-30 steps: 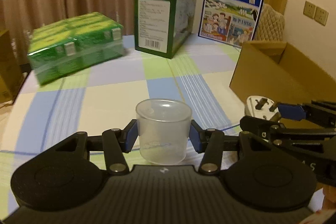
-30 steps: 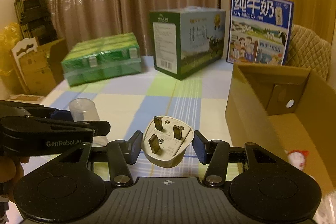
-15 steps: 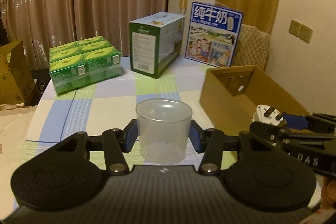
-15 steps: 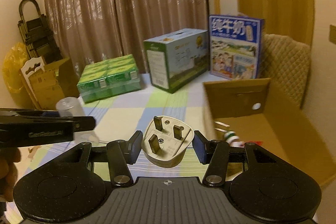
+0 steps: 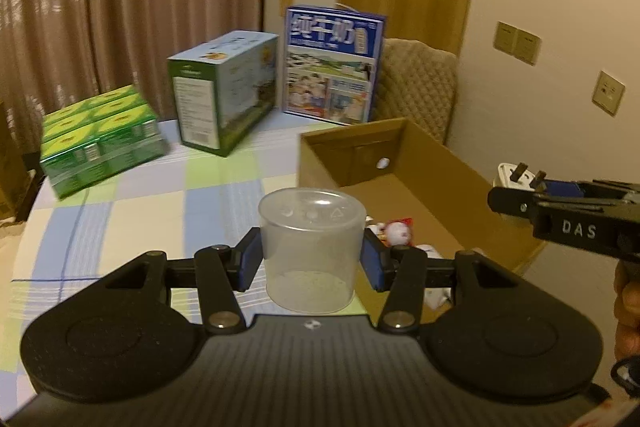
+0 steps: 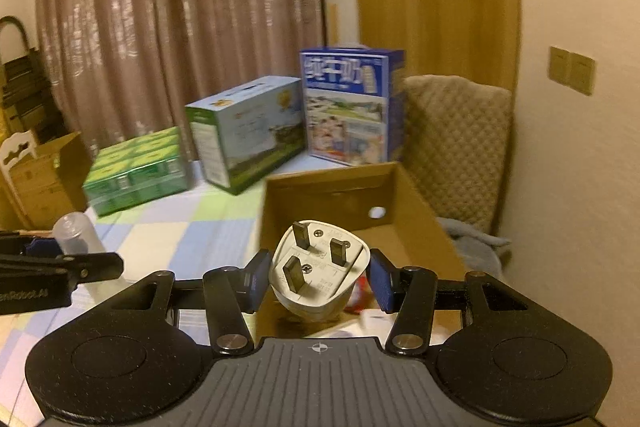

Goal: Organize rigid objects
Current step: 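Carry the plug with right tool while left tool carries the cup into the box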

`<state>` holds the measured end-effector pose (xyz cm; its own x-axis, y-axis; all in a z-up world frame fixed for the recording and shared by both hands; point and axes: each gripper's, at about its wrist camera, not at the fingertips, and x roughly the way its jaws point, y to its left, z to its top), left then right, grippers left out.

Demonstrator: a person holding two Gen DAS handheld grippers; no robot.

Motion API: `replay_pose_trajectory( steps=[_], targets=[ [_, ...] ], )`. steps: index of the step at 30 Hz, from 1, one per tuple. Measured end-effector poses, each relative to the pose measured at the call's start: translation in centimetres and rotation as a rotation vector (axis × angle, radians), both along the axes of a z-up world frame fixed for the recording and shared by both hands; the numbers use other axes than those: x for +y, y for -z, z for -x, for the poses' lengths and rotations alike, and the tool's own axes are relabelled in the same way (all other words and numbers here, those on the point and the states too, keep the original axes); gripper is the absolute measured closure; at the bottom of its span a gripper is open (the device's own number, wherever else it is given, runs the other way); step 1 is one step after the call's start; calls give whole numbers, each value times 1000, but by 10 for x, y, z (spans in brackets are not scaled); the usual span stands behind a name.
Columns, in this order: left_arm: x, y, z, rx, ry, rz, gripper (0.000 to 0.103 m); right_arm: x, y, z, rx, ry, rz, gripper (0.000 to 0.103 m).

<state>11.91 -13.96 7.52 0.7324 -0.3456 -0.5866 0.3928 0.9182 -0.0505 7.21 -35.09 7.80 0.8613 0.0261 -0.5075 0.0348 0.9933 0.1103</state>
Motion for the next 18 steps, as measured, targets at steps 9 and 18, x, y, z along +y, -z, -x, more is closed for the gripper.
replay_pose_trajectory(
  steps=[9,18],
  targets=[
    [-50,5,-5,19,70,-3,57,-56,9,4,30,57,-27,55],
    [-90,18,-24,52,119,-12,57,-91,28,-8,69,86,-66,55]
  ],
)
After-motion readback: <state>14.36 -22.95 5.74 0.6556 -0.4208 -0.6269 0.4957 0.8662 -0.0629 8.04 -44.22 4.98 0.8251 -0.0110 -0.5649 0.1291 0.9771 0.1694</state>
